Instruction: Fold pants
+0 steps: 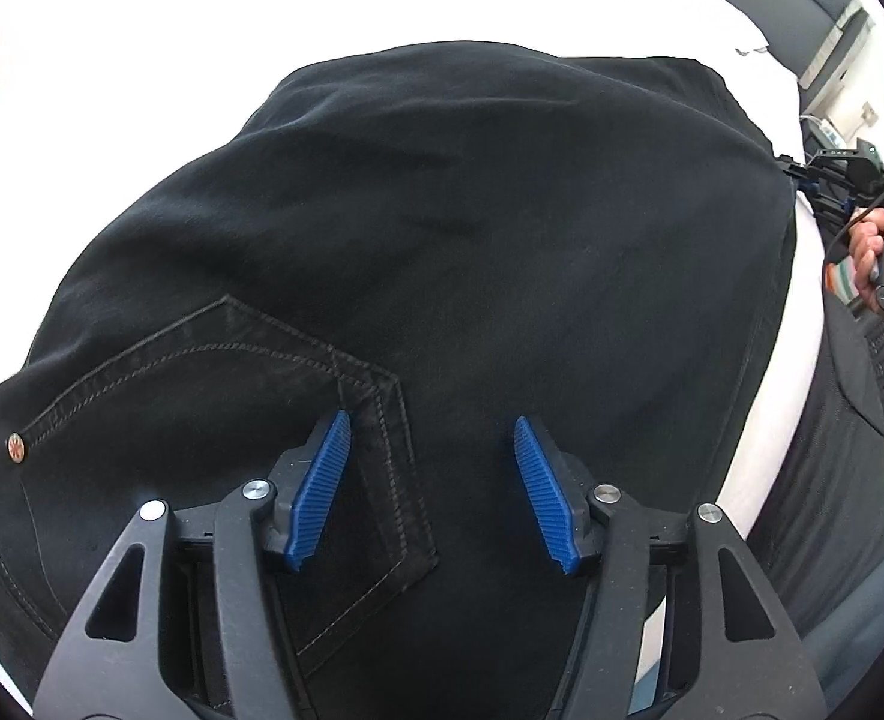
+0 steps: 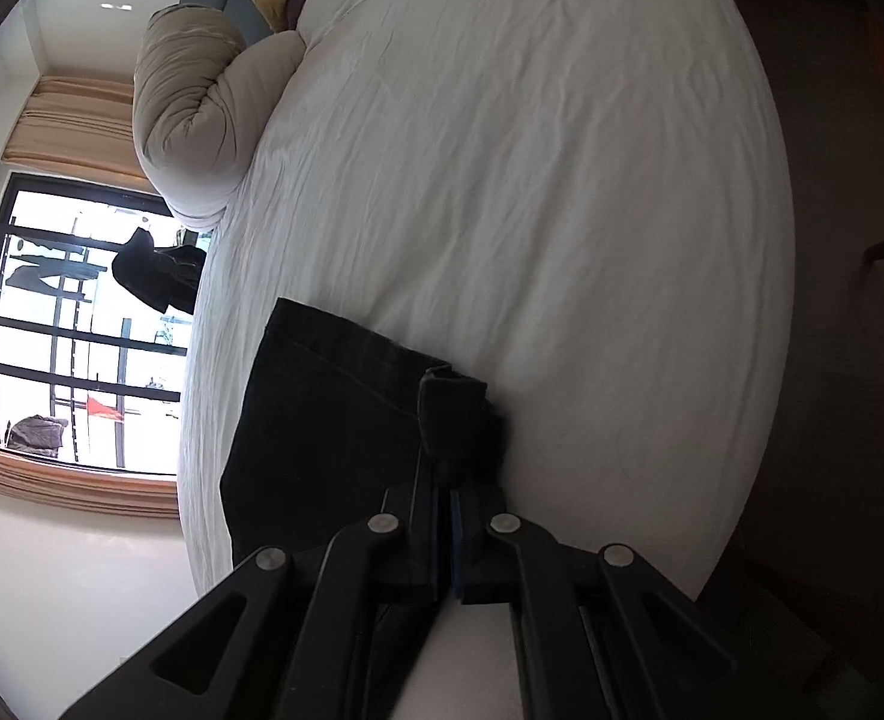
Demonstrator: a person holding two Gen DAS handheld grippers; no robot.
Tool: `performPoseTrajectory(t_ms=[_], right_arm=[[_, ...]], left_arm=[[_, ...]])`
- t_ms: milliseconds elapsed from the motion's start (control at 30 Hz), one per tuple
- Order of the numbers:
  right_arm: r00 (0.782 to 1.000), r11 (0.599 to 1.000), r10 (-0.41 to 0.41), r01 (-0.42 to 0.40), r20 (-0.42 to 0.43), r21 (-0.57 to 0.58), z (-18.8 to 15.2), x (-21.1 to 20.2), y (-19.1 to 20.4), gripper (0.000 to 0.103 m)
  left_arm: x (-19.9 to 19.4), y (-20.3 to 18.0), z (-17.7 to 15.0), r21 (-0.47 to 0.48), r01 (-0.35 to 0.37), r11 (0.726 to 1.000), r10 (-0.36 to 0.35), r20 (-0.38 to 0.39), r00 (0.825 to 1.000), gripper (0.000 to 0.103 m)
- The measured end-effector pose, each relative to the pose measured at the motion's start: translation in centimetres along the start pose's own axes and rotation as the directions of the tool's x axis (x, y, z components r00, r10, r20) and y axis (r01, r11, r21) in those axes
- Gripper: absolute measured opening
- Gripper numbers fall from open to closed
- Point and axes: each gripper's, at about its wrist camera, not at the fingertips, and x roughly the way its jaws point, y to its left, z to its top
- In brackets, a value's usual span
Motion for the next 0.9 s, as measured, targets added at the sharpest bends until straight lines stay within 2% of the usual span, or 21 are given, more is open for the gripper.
performPoseTrajectory(t_ms=[100,200,300,333,367,433,467,567,633,733,800,833,900], right_arm=[[1.000,1.000,0.022,-0.022,-0.009,-0.006,0.1,-0.1,-0.2,0.000],[0.997,0.996,0.077,-0.076,-0.006,0.051,0.1,-0.6,-1.1,0.002],[0.997,0.993,0.083,-0.083,0.009,0.082,0.3,-1.9,-1.0,0.014],[0.998,0.998,0.039,-0.041,0.039,0.046,0.3,-2.9,-0.3,0.024],[0.997,1.000,-0.017,0.017,0.080,0.000,0.2,-4.0,0.6,0.042],[0.987,0.996,-0.062,0.071,0.151,-0.057,-0.2,-6.0,1.9,0.063],[0.987,0.995,-0.049,0.061,0.153,-0.076,-0.5,-6.6,2.4,0.063],[0.996,0.985,0.019,-0.003,0.090,-0.173,-2.6,-6.9,5.1,0.063],[0.999,0.965,0.052,-0.054,-0.014,-0.257,-5.0,-5.5,7.8,0.063],[0.981,0.915,0.092,-0.151,-0.171,-0.373,-9.6,-2.5,12.3,0.062],[0.959,0.882,0.119,-0.221,-0.258,-0.416,-12.2,-0.5,14.8,0.062],[0.952,0.871,0.120,-0.238,-0.283,-0.431,-13.2,0.4,15.4,0.062],[0.944,0.873,0.063,-0.210,-0.324,-0.440,-14.5,2.5,15.5,0.062]], left_arm=[[0.0,0.4,-0.3,-0.009,0.016,1.000,-0.016,0.003,1.000,0.056],[-0.2,0.2,-0.5,0.001,0.006,1.000,-0.006,0.003,1.000,0.056],[-0.4,0.1,-1.1,-0.006,0.005,1.000,-0.005,0.013,1.000,0.056],[-0.5,0.1,-1.3,-0.009,0.005,1.000,-0.005,0.019,1.000,0.056],[-0.5,0.1,-1.6,-0.015,0.006,1.000,-0.006,0.025,1.000,0.056],[-1.0,0.5,-2.5,-0.030,0.013,0.999,-0.011,0.037,0.999,0.056],[-1.2,0.5,-2.9,-0.034,0.012,0.999,-0.010,0.041,0.999,0.056],[-1.4,0.2,-3.3,-0.029,0.002,1.000,0.000,0.045,0.999,0.056],[-1.5,0.4,-3.5,-0.028,0.004,1.000,-0.003,0.048,0.999,0.056],[-1.6,0.1,-4.0,-0.030,0.007,1.000,-0.006,0.055,0.998,0.056],[-1.5,0.0,-4.1,-0.030,0.006,1.000,-0.004,0.058,0.998,0.056],[-1.5,0.1,-4.3,-0.026,0.004,1.000,-0.002,0.058,0.998,0.056],[-1.4,-0.1,-4.6,-0.012,-0.001,1.000,0.002,0.061,0.998,0.056]])
